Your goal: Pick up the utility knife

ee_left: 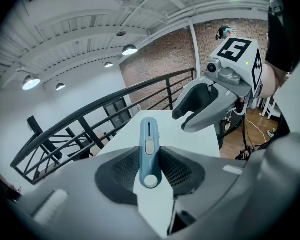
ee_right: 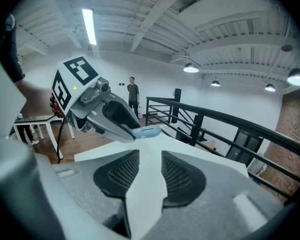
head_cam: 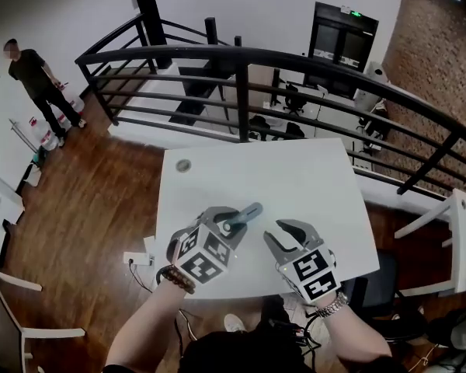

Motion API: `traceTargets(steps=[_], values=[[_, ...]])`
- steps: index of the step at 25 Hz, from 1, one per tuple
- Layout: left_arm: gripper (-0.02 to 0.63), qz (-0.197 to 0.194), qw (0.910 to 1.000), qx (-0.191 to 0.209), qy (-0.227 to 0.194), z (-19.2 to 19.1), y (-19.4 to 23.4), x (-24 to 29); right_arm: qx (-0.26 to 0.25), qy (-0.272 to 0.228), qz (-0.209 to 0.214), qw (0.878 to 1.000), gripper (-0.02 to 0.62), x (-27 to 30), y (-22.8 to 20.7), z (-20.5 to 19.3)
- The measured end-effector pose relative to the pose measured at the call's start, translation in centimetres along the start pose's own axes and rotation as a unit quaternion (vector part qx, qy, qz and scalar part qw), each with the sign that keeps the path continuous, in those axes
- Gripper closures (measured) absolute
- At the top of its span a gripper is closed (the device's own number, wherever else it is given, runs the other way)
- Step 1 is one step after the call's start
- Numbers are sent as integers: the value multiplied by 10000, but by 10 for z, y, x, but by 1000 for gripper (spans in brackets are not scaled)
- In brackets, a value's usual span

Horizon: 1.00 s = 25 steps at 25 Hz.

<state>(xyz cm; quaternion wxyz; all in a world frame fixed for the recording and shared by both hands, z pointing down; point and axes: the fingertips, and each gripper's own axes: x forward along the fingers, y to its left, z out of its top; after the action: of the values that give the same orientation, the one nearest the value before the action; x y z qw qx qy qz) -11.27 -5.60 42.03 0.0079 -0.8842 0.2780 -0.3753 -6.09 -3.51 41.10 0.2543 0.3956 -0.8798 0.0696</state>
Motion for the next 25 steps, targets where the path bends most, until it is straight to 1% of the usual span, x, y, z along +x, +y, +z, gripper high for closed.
traceTargets(steps=[4, 7, 12, 17, 21, 25], values=[[459, 211, 9994, -167, -203, -14, -10, -42, -54, -185, -85, 9998, 501, -12, 40, 13], [459, 321, 9981, -377, -359, -22, -18, -68, -87, -272, -151, 9995, 535, -23, 64, 19], [459, 550, 9943, -697, -585, -27, -27, -103, -80, -478, -286, 9984, 599, -39, 85, 34], [459, 749, 9890, -1038, -744, -25, -30, -125, -60, -600, -243, 9979, 601, -49, 95, 44], [459, 832, 9834, -1358, -866, -24, -34, -129, -140, -642, -203, 9976, 601, -56, 95, 43], [459, 858, 9771, -1657, -1024, -13, -39, -127, -151, -717, -129, 9972, 601, -62, 88, 46]])
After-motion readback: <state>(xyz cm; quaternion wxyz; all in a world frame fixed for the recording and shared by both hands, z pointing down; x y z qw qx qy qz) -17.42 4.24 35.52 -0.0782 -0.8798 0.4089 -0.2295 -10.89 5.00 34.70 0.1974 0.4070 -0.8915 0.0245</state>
